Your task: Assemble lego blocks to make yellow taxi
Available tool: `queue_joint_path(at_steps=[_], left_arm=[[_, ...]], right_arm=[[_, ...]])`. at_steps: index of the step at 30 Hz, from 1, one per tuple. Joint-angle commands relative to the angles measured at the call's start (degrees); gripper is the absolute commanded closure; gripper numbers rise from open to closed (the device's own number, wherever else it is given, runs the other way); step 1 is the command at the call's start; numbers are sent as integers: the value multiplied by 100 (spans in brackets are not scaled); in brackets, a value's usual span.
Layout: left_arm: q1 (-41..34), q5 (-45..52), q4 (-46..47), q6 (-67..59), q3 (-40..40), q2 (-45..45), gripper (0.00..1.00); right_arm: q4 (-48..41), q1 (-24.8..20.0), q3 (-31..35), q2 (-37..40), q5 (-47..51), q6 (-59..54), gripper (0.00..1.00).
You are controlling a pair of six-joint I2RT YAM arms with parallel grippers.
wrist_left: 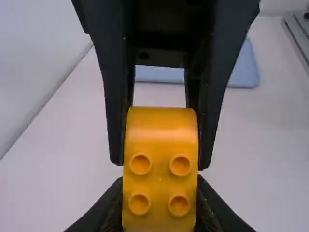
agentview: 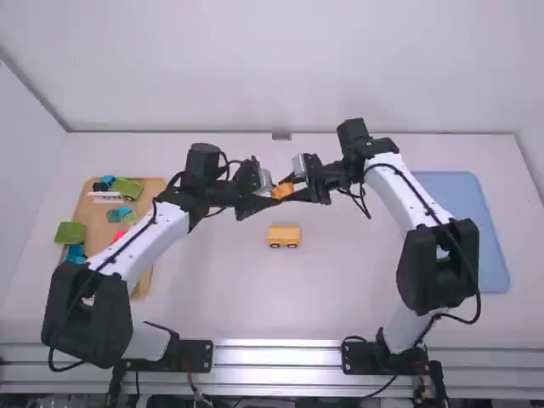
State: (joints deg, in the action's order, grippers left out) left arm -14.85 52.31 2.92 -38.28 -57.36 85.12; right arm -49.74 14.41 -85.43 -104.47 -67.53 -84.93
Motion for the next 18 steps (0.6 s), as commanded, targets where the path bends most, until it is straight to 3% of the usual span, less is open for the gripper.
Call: queue_joint_path(at_steps=[1,4,6,12,15,18], left_arm=[[-13,-103,52,221,39,17,77],[-7,-529,293,291,15,17,78],[31,-765,612,289,-37,17,79],[-4,-1978,1915,-363,-173,17,79],[57,-2841,2514,-586,-170,28,80],[188,-2922,2728,-813,-157,74,82]], right_arm=[[2,20,-151,74,-17,-39,46],[105,-68,-184,74,-76,195,14],[378,-177,-229,74,-79,815,2],[1436,-476,-236,74,332,2621,2],[2006,-581,-225,74,1014,3657,2],[2444,-575,-225,74,1928,4623,2]])
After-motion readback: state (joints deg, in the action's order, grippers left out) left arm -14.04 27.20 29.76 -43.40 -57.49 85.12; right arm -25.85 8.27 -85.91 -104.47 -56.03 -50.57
